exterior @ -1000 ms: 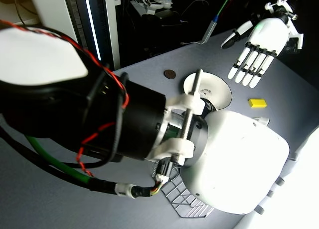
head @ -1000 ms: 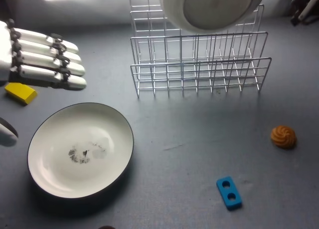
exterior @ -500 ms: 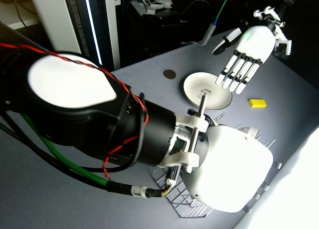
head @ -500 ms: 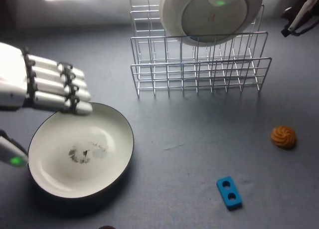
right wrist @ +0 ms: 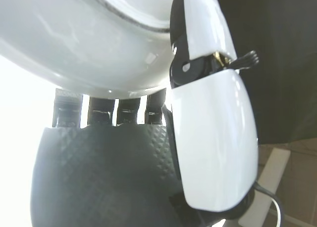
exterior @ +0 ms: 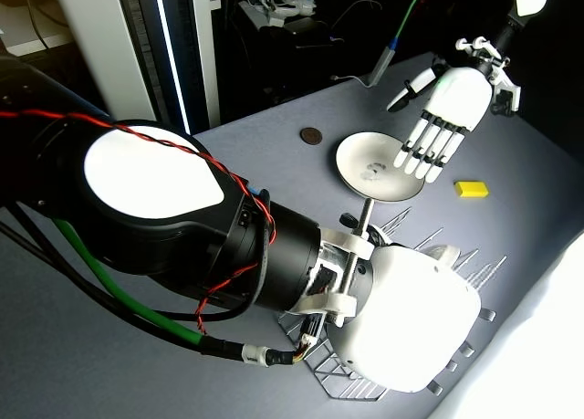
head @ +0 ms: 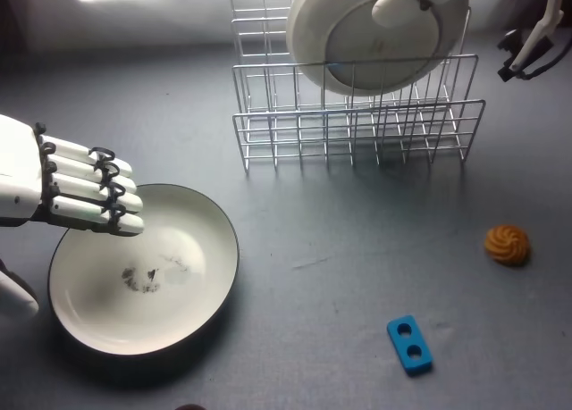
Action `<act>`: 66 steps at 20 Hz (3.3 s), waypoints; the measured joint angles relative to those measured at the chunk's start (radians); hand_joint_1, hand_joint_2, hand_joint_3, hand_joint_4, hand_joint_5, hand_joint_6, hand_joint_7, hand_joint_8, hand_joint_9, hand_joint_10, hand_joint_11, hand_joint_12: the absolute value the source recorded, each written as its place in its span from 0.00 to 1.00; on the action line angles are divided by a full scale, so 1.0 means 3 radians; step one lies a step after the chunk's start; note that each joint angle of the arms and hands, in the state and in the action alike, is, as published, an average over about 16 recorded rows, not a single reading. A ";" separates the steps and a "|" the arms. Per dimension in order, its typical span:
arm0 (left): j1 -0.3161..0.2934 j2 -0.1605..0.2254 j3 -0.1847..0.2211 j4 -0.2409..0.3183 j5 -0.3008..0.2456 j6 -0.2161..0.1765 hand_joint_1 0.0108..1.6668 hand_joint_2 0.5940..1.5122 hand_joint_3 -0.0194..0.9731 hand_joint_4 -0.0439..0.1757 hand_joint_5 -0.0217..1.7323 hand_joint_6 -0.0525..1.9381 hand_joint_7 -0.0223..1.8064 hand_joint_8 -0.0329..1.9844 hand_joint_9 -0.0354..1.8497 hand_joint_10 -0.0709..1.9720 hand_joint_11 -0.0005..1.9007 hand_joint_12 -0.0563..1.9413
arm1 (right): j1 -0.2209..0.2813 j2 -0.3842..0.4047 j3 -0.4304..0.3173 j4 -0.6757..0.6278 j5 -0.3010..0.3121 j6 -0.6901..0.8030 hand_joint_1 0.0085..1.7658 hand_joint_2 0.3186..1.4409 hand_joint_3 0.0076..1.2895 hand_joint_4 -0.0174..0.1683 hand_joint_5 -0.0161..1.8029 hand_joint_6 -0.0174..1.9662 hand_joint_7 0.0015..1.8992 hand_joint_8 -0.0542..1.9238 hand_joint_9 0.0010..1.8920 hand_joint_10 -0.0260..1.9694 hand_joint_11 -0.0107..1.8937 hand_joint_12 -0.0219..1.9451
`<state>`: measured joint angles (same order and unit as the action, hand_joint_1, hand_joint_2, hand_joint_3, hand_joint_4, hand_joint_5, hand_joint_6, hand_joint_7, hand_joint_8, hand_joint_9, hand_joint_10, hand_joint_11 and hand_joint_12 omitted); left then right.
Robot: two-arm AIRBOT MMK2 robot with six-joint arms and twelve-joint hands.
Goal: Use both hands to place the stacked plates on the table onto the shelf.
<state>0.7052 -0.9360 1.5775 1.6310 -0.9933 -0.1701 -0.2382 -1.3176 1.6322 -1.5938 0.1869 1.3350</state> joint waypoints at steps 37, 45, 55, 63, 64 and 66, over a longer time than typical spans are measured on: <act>0.0313 -0.0054 0.0223 -0.0106 -0.0057 0.0069 0.00 0.62 0.04 0.23 0.02 0.03 0.02 0.02 0.02 0.03 0.01 0.03 | 0.0254 0.0228 -0.0370 0.0067 0.0221 -0.1523 0.64 0.66 0.00 0.07 0.38 0.01 0.36 0.04 0.38 0.02 0.17 0.60; 0.0420 -0.0074 0.0220 -0.0152 -0.0021 0.0071 0.00 0.62 0.04 0.22 0.02 0.03 0.02 0.02 0.01 0.02 0.01 0.03 | 0.0318 0.0485 -0.1082 0.1044 0.0097 -0.3664 0.62 0.65 0.00 0.10 0.18 0.01 0.16 0.04 0.17 0.02 0.06 0.31; 0.0576 -0.0104 0.0216 -0.0228 0.0043 0.0030 0.00 0.60 0.04 0.22 0.02 0.03 0.02 0.02 0.01 0.02 0.01 0.03 | -0.0008 0.0706 -0.1892 0.3289 0.0267 -0.6630 0.62 0.62 0.00 0.12 0.02 0.01 0.01 0.04 0.01 0.02 0.01 0.02; 0.0743 -0.0126 0.0229 -0.0360 0.0083 -0.0107 0.00 0.60 0.04 0.21 0.02 0.02 0.02 0.02 0.01 0.01 0.01 0.04 | -0.0375 0.0617 -0.2169 0.4157 0.0408 -0.7826 0.59 0.59 0.00 0.12 0.02 0.01 0.01 0.04 0.01 0.02 0.02 0.02; 0.0766 -0.0129 0.0232 -0.0380 0.0085 -0.0133 0.00 0.60 0.04 0.21 0.02 0.02 0.02 0.02 0.01 0.01 0.01 0.04 | -0.0418 0.0590 -0.2187 0.4233 0.0408 -0.7927 0.58 0.58 0.00 0.12 0.02 0.01 0.01 0.04 0.01 0.02 0.02 0.02; 0.0818 -0.0136 0.0239 -0.0425 0.0090 -0.0194 0.00 0.60 0.04 0.20 0.01 0.02 0.02 0.02 0.01 0.01 0.01 0.04 | -0.0501 0.0527 -0.2210 0.4360 0.0405 -0.8097 0.57 0.57 0.00 0.12 0.03 0.01 0.01 0.04 0.01 0.02 0.02 0.03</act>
<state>0.9505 -0.9770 1.6492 1.5035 -0.9662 -0.2283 -0.3884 -1.1593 0.9693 -0.2857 0.3084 -1.0942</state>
